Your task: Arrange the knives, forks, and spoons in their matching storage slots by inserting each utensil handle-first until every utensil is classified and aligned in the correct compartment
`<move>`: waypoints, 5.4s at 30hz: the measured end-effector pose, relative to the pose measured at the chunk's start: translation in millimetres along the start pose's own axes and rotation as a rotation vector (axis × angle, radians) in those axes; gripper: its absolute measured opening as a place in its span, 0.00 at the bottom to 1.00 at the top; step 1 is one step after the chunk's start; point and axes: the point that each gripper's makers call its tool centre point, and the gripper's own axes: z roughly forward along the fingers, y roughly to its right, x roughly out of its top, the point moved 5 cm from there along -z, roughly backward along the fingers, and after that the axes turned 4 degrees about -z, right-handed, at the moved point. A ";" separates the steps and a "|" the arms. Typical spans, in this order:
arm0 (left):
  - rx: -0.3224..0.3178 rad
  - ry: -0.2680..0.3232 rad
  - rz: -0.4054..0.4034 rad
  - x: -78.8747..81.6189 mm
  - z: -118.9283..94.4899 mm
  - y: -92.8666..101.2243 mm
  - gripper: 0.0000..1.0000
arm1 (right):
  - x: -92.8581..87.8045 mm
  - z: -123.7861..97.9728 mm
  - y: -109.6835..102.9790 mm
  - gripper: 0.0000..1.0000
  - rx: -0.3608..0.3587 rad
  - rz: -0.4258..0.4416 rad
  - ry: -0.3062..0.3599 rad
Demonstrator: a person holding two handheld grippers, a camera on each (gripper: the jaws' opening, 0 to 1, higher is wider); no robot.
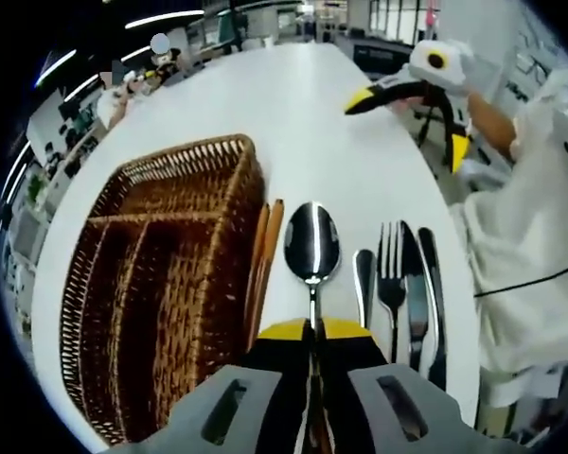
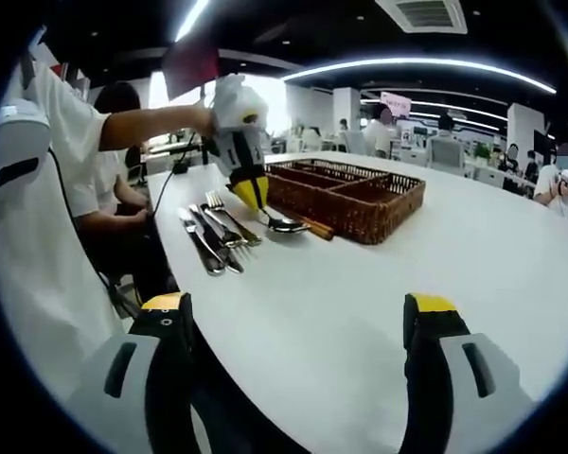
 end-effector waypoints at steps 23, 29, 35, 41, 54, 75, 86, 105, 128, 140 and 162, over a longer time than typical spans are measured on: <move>0.031 0.079 -0.012 11.8 -20.0 -5.7 0.02 | 10.2 5.2 -0.6 0.95 -0.008 -0.016 0.004; 0.038 0.095 -0.002 16.0 -24.3 -7.3 0.01 | 13.2 6.0 -1.9 0.93 -0.007 -0.028 -0.002; 0.047 0.105 0.004 24.4 -33.1 -11.3 0.01 | 16.1 6.1 -1.0 0.93 -0.013 -0.031 0.005; 0.064 0.122 0.027 33.1 -40.9 -13.0 0.01 | 18.1 7.1 -0.9 0.93 -0.018 -0.034 0.009; 0.089 0.127 0.025 43.3 -50.5 -26.0 0.02 | 22.5 2.6 -1.9 0.93 -0.026 -0.035 0.028; 0.131 0.137 -0.002 46.6 -61.0 -60.7 0.02 | 29.9 -6.5 -2.3 0.91 -0.048 -0.047 0.048; 0.140 0.151 -0.012 48.1 -66.0 -67.2 0.02 | 29.3 -11.6 -4.2 0.91 -0.062 -0.046 0.046; 0.162 0.156 -0.014 53.2 -73.1 -82.7 0.02 | 26.7 -9.9 2.6 0.91 -0.080 -0.049 0.034; 0.193 0.196 -0.087 43.4 -82.5 -131.0 0.02 | 28.1 -8.0 12.1 0.90 -0.103 -0.049 0.015; 0.203 0.201 -0.098 40.7 -81.9 -147.2 0.02 | 23.4 -6.3 15.0 0.90 -0.116 -0.039 -0.003; 0.205 0.202 -0.123 37.7 -74.5 -175.3 0.02 | 19.3 -9.8 21.5 0.90 -0.144 -0.020 -0.011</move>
